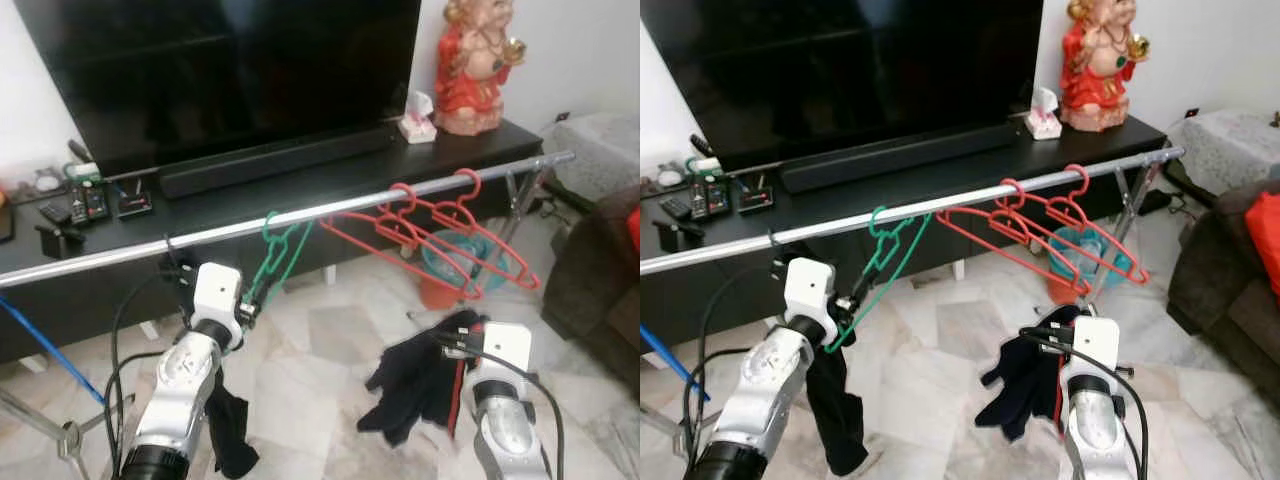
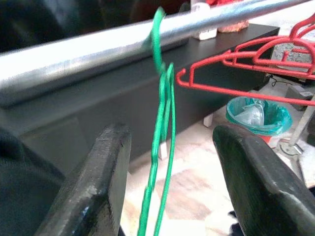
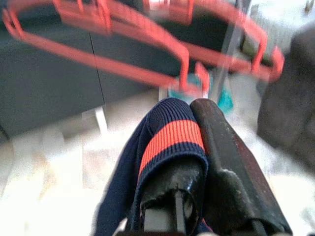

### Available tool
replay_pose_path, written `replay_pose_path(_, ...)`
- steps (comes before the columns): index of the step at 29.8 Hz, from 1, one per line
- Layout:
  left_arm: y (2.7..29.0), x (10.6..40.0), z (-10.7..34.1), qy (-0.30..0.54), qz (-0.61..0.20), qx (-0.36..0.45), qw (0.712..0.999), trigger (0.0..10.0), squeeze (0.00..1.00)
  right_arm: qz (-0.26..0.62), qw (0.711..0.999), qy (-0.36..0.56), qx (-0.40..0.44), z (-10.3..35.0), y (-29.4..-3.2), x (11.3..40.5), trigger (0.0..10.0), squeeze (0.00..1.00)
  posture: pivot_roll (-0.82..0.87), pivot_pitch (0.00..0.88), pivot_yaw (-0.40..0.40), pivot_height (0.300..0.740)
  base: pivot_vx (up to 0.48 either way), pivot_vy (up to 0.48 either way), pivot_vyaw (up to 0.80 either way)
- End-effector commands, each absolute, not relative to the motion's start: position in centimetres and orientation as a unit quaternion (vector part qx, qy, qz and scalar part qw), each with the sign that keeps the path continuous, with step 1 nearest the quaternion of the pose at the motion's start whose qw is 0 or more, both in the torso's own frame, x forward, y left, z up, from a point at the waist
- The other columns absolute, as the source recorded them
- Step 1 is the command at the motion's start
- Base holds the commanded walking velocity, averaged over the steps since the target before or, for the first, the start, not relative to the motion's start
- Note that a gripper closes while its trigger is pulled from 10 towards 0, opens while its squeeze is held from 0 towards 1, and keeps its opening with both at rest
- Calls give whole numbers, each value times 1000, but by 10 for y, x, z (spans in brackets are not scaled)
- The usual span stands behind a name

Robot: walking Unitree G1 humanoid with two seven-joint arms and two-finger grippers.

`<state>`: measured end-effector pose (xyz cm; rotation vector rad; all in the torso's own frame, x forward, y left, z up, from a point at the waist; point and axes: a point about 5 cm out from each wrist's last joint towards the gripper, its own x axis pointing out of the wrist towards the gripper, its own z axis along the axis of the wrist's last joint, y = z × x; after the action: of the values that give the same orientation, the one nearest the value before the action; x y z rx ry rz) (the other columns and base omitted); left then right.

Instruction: Hang hanger

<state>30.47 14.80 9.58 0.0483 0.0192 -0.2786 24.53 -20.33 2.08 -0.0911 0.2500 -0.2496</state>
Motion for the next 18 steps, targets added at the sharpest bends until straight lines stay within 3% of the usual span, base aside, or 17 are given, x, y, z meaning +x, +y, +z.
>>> replay_pose_path(1, 149, 311, 95, 20, -134, 16, 991, 10000, 0, -147, 973, 172, -34, 7, -206, 239, 10000, 0, -6, 0, 31, 740, 0, 0, 0)
replay_pose_path(8, 142, 328, 102, 19, -147, 5, 989, 10000, 0, -158, 960, 230, -16, -18, -200, 224, 10000, 0, -7, 0, 43, 740, 0, 0, 0)
replay_pose_path(18, 130, 353, 104, 48, -173, 22, 984, 10000, 0, -155, 961, 230, -7, -22, -190, 225, 10000, 0, -14, 0, 73, 740, 0, 0, 0)
